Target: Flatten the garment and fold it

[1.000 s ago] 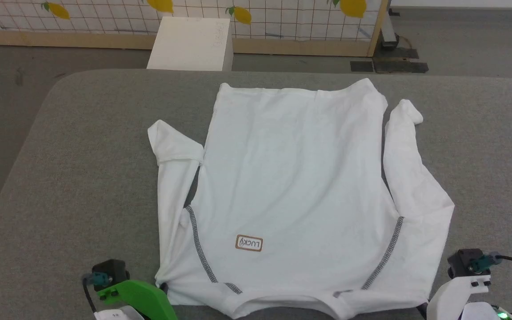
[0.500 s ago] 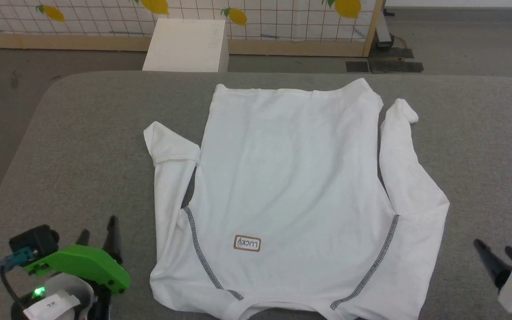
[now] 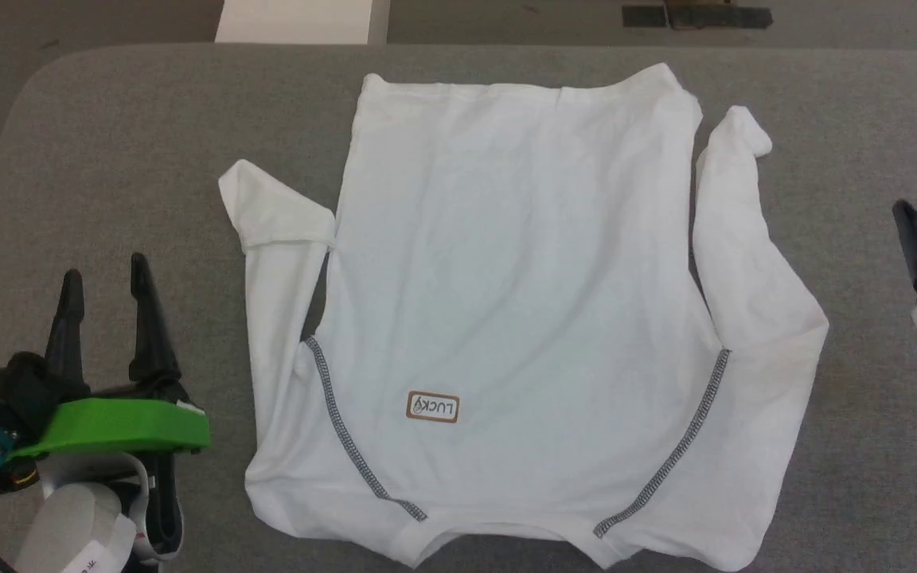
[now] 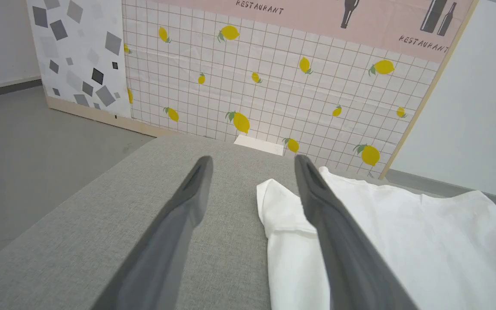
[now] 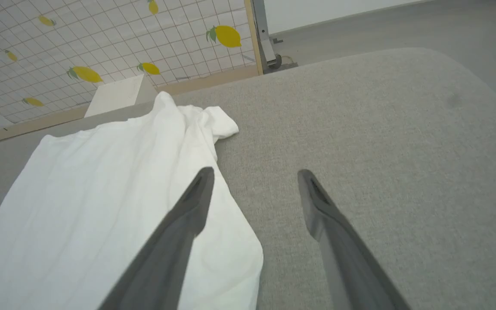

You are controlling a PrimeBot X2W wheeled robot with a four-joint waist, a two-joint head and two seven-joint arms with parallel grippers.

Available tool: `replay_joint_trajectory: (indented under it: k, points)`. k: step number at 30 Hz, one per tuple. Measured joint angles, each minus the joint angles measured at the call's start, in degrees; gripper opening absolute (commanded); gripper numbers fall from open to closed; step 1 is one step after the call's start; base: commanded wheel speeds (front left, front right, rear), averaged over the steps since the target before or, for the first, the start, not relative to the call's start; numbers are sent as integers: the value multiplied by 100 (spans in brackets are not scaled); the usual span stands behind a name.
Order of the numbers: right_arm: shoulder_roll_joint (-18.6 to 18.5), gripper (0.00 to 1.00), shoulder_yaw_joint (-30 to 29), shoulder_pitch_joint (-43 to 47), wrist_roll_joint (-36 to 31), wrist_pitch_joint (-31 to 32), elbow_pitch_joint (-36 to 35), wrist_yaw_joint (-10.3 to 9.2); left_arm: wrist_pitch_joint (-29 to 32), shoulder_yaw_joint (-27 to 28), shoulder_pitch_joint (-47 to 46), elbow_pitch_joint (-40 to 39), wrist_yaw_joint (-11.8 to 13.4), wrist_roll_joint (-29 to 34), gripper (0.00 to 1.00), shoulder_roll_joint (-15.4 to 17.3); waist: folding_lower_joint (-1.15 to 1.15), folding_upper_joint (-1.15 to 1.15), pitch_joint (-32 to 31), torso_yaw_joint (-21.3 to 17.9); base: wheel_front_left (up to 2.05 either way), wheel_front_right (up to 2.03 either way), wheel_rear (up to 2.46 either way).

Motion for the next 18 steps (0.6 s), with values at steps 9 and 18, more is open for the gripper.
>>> replay_joint_trajectory:
  k: [9,18]
  points:
    - [-336,100,408,-1920,-721,101,1534,0,-16,336,-306,-312,-413,559,100,-578,1,0,892,76,0,0,0]
    - [-415,100,1092,-2653,-1118,372,2620,1,-16,653,-483,-344,-865,980,100,-1092,2,0,1614,402,0,0,0]
